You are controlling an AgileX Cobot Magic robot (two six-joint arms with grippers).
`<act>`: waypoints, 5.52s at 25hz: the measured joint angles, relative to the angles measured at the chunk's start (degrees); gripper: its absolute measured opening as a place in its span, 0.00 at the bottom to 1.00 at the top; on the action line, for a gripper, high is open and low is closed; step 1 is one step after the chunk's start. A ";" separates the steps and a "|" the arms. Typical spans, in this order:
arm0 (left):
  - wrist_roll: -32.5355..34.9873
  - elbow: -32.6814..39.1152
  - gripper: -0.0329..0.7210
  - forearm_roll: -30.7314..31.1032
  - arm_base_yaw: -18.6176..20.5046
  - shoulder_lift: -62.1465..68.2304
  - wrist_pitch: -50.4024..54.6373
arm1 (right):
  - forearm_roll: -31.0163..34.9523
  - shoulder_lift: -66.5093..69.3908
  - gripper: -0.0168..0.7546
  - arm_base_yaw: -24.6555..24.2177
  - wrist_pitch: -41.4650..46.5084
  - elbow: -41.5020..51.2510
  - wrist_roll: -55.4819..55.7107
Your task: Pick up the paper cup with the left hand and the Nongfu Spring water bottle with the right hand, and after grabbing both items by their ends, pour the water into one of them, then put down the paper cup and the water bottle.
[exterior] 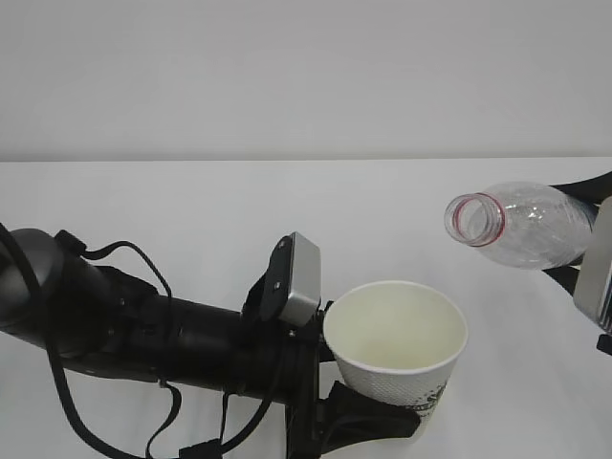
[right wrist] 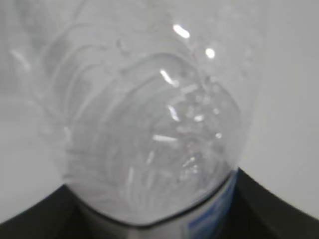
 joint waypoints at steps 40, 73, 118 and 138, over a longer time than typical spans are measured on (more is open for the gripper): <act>0.00 -0.09 0.73 2.81 0.00 0.00 -0.90 | 5.79 0.31 0.62 0.00 -5.12 0.00 -16.07; 0.00 -0.09 0.73 2.81 0.00 0.00 -1.03 | 13.08 2.24 0.62 0.00 -8.55 0.00 -29.88; -1.84 -0.09 0.73 4.40 0.00 0.00 -2.18 | 17.64 2.25 0.62 0.00 -11.72 0.00 -38.10; -1.86 -0.09 0.73 4.40 0.00 0.00 -2.18 | 18.86 2.25 0.62 0.00 -13.42 0.00 -39.41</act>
